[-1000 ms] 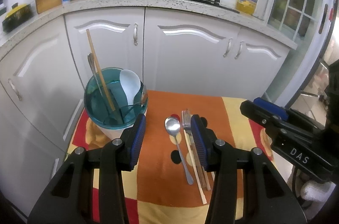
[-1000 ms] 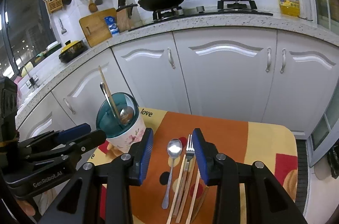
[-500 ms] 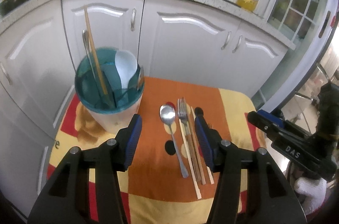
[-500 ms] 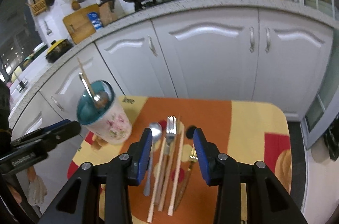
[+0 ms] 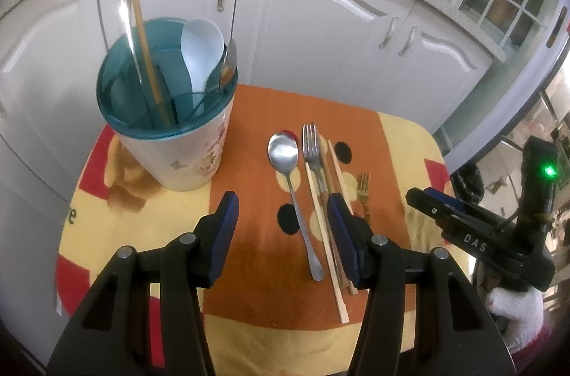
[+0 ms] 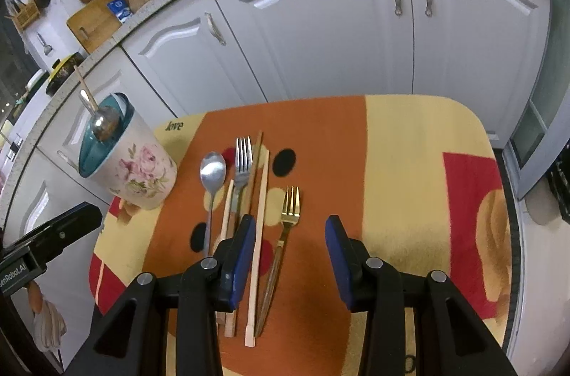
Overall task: Organize utensils
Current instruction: 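Lower the left tool toward the steel spoon while the right tool approaches the gold fork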
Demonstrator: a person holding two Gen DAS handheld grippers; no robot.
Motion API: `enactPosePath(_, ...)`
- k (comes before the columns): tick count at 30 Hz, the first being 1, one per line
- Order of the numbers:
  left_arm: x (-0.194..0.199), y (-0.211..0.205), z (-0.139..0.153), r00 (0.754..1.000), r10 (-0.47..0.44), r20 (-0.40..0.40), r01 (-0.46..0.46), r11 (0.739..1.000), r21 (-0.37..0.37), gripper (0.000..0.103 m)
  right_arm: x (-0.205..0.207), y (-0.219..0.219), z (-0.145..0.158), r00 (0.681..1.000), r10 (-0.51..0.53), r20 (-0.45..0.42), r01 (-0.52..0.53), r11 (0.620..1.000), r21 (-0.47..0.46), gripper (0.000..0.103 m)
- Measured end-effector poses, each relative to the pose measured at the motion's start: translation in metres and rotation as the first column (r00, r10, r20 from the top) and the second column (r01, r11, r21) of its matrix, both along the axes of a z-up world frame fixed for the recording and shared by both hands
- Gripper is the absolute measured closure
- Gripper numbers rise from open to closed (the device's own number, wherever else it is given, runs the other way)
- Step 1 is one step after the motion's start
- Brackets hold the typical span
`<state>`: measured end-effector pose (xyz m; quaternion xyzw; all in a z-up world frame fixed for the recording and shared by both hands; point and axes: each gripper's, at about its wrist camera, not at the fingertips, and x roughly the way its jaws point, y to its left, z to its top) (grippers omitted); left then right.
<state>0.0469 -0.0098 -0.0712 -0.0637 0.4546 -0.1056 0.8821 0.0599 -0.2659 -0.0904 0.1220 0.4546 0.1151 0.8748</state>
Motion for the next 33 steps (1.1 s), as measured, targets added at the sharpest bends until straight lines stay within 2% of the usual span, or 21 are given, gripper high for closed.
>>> enactPosePath(21,0.017,-0.005,-0.032,0.998,0.016,-0.066,-0.014,1.0,0.027,0.052,0.006,0.009,-0.014,0.999,0.024,-0.031,-0.024,1.0,-0.002,0.064)
enactPosePath(29,0.042,-0.011,-0.058,0.991,0.057,-0.12,-0.06,0.998,-0.017,0.052,0.009,0.008,-0.017,0.999,0.027,-0.032,-0.027,1.0,0.012,0.064)
enactPosePath(33,0.052,-0.018,-0.068,0.989,0.095,-0.112,-0.095,0.995,0.001,0.052,0.012,0.006,-0.02,0.999,0.028,-0.034,-0.027,0.999,0.023,0.064)
